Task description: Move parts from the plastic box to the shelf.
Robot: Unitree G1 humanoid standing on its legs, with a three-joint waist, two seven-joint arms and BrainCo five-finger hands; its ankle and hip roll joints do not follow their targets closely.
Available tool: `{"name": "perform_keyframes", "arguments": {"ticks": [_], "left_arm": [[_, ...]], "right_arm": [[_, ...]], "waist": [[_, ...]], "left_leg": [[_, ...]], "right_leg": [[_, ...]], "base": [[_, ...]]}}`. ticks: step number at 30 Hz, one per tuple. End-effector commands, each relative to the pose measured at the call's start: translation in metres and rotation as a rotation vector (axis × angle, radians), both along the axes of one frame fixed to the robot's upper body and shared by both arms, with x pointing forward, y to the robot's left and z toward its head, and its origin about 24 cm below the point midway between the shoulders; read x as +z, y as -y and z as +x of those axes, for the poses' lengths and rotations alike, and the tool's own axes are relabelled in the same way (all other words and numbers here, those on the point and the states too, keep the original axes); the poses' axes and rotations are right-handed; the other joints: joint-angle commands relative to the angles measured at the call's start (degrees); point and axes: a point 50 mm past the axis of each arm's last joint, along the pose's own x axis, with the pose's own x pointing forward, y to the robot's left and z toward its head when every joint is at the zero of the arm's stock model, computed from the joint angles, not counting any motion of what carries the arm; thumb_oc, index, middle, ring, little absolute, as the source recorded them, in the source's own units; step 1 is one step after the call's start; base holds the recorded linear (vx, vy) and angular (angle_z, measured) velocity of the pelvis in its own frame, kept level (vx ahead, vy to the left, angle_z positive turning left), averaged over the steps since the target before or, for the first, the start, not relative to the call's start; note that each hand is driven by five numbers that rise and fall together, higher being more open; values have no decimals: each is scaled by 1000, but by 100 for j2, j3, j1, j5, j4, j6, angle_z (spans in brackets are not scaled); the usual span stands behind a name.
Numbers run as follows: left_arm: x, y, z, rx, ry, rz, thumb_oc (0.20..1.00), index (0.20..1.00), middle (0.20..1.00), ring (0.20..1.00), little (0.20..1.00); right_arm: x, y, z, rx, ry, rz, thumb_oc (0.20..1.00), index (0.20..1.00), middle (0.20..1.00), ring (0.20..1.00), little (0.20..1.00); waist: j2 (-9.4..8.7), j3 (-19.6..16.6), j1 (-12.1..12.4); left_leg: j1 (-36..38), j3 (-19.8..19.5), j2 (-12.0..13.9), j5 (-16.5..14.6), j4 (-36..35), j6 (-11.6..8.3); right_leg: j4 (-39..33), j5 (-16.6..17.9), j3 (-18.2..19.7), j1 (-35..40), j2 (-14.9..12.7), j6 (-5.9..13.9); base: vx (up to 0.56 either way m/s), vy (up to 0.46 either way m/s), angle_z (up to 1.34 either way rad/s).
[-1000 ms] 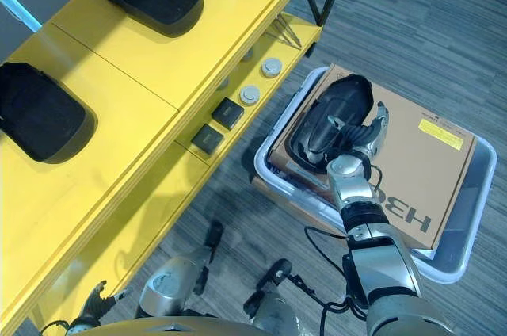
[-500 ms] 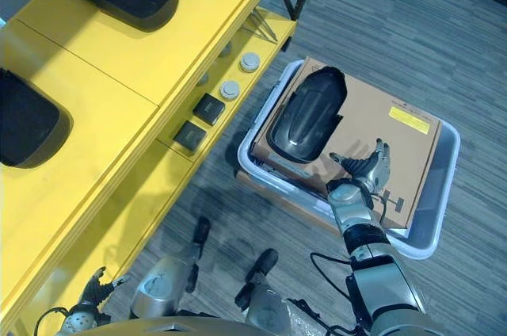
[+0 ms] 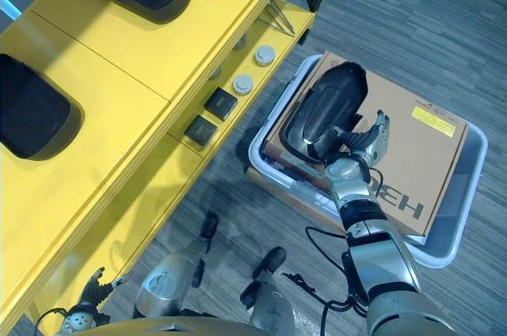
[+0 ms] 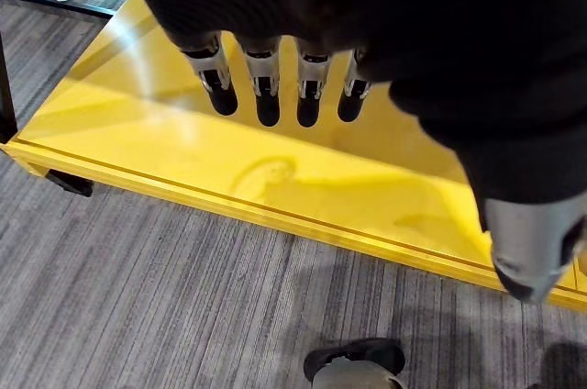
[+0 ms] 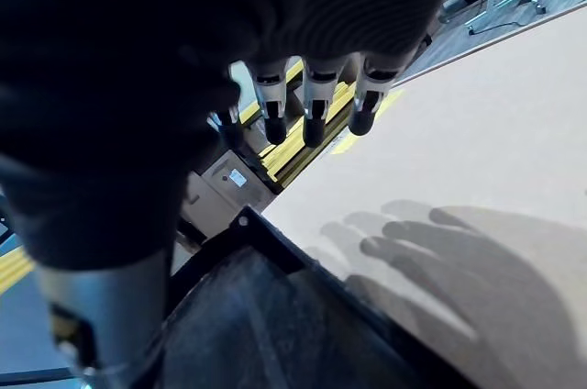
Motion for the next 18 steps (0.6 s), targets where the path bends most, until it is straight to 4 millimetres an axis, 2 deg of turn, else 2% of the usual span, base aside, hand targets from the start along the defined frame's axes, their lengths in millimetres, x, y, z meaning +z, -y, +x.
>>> {"name": "perform_keyframes", "arguments": {"ticks": [1, 8, 18], "left_arm": [[2, -11, -1, -10, -8, 29, 1000, 1000, 1000, 1000, 1000], [3, -9, 2, -8, 5, 22, 1000, 1000, 1000, 1000, 1000], [5, -9, 9, -1, 38, 2, 1000, 1000, 1000, 1000, 1000]], "right_arm": [[19, 12, -1, 9, 22, -111, 1000, 1000, 1000, 1000, 1000], [8, 23, -8, -10, -27, -114, 1000, 1000, 1000, 1000, 1000], [34, 27, 4, -22, 32, -96, 1000, 1000, 1000, 1000, 1000]], "waist": [[-76, -119, 60], [-52, -46, 51], [25, 155, 119]], "left_leg": [[-449, -209, 37, -331, 261, -65], [-506, -224, 50, -330, 302, -84], [-795, -262, 3, -299, 447, -86]], "right_leg": [[483, -479, 289, -7, -222, 304], [500, -478, 286, -46, -236, 293], [550, -453, 273, -243, -297, 289]], "base": [[0, 0, 0], [0, 0, 0], [-25, 25, 0]]}}
